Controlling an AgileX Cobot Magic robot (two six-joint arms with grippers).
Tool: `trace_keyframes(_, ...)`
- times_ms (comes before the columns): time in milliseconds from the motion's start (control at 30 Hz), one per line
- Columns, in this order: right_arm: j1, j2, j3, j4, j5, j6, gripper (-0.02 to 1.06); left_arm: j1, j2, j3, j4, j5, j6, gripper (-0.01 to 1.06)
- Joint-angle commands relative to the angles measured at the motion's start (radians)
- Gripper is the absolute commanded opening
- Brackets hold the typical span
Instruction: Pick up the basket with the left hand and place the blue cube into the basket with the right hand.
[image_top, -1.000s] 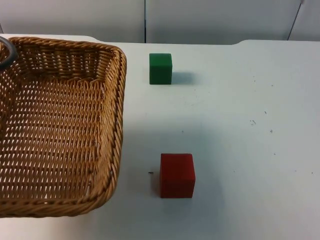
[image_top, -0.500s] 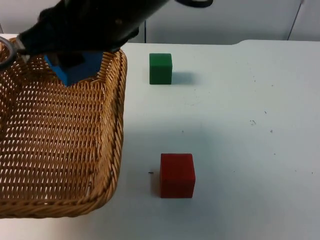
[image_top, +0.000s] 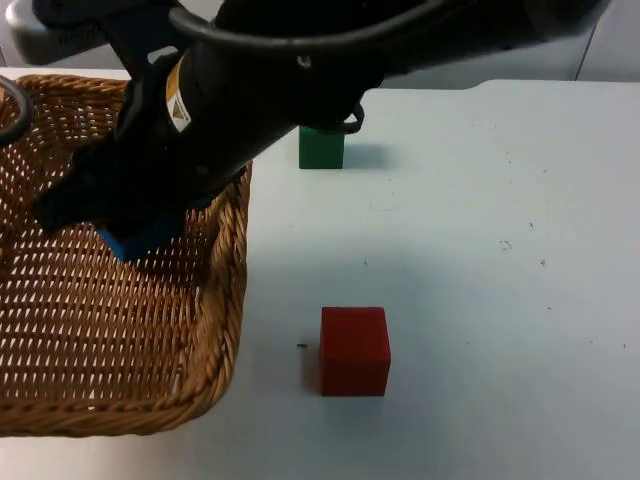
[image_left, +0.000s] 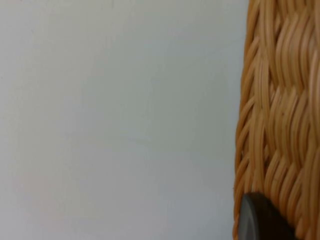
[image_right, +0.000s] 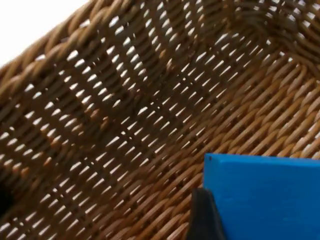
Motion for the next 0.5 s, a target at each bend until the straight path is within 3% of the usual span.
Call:
trace_keyframes(0,0.005,0.012,-0.011,0.005,-0.029,0.002,0.00,0.004,0.000,0.002,-0.030,0.008,0.005,0.00)
trace_keyframes(267,0.005,0.040,-0.012,0.005,-0.035,0.002,0.02,0.004,0.000,0.002,-0.030,0.010,0.012,0.00)
trace_keyframes(333,0.005,0.040,-0.012,0.005,-0.035,0.002,0.13,0.004,0.000,0.002,-0.030,0.013,0.012,0.00)
trace_keyframes(400,0.005,0.040,-0.019,0.005,-0.040,0.002,0.31,0.004,0.000,0.002,-0.030,0.013,0.012,0.00)
trace_keyframes(433,0.005,0.040,-0.019,0.005,-0.040,0.002,0.31,0.004,0.000,0.002,-0.030,0.013,0.012,0.00)
trace_keyframes(467,0.005,0.038,-0.021,0.005,-0.043,0.002,0.40,0.004,0.000,0.002,-0.030,0.013,0.012,0.00)
